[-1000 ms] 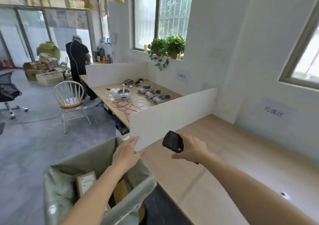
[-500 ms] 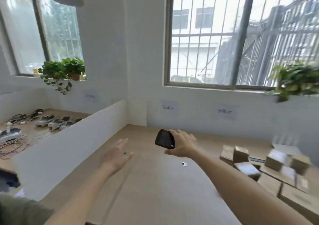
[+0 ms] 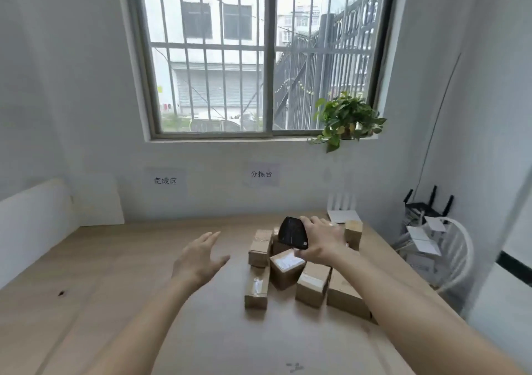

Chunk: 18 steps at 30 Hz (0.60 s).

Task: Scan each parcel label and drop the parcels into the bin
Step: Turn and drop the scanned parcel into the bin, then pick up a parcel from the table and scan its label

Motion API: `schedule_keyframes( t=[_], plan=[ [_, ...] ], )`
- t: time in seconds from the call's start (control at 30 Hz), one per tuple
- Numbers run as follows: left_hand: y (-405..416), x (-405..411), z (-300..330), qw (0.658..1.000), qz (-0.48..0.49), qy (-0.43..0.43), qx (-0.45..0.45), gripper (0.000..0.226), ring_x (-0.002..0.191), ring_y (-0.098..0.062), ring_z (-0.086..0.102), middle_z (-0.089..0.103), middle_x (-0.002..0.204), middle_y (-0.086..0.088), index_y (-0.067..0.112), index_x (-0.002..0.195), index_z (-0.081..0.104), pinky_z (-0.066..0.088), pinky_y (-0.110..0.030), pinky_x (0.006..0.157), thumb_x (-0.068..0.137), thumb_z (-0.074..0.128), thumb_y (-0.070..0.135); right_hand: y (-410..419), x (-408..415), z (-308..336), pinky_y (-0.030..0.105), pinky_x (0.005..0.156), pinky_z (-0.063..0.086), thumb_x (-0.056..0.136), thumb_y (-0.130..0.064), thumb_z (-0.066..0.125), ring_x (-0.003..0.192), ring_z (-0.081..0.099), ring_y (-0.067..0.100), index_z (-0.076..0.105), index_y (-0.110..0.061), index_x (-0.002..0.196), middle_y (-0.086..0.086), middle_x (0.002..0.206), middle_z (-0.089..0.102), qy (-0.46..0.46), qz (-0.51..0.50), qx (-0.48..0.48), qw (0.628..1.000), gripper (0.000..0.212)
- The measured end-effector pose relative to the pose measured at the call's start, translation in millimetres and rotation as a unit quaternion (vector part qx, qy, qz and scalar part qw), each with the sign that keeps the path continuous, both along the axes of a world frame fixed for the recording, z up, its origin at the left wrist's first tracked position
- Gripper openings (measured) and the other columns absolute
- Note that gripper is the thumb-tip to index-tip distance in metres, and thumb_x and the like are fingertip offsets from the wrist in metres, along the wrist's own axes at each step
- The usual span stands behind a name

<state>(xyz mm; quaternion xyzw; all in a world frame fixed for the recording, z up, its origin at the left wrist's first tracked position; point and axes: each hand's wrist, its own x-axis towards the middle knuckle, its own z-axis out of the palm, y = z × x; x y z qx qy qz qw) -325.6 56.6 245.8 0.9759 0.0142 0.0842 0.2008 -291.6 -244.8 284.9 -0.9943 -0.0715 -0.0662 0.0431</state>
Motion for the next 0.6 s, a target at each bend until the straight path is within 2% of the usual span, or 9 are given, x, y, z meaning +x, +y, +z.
schedule_keyframes(
  t=[0.1,0.23,0.43,0.6],
  plan=[
    [-75,26,-7,0.999,-0.035,0.004,-0.004,0.072,0.146,-0.014,0.031,0.029,0.161,0.012,0.034,0.154,0.031,0.035,-0.035,0.112,0.091,0.056,0.058,-72,7,-11,0.04,0.101,0.044,0.078,-0.061,0.073,0.13,0.051,0.026,0.036,-0.028,0.149,-0.002,0.142,0.05,0.012,-0.044,0.007,0.999,0.087],
    [-161,55,-27,0.995,-0.095,0.032,-0.015,0.072,0.14,-0.016,0.04,0.031,0.159,0.014,0.036,0.153,0.03,0.042,-0.035,0.105,0.09,0.055,0.06,-155,12,-27,0.039,0.101,0.044,0.079,-0.063,0.072,0.132,0.051,0.026,0.031,-0.026,0.154,0.0,0.143,0.051,0.029,-0.11,0.006,0.993,0.093],
    [-265,97,-59,0.981,-0.182,0.066,-0.021,0.07,0.14,-0.013,0.039,0.038,0.156,0.01,0.03,0.154,0.034,0.038,-0.032,0.106,0.092,0.057,0.054,-249,18,-63,0.038,0.094,0.046,0.076,-0.065,0.071,0.127,0.054,0.025,0.041,-0.027,0.144,0.001,0.136,0.056,0.064,-0.196,0.027,0.978,0.083],
    [-339,141,-98,0.967,-0.229,0.111,-0.021,0.072,0.142,-0.017,0.037,0.036,0.158,0.006,0.03,0.154,0.031,0.036,-0.036,0.112,0.092,0.056,0.057,-312,34,-100,0.034,0.084,0.048,0.07,-0.063,0.072,0.117,0.061,0.025,0.049,-0.026,0.133,-0.001,0.129,0.061,0.109,-0.264,0.033,0.958,0.077]
  ],
)
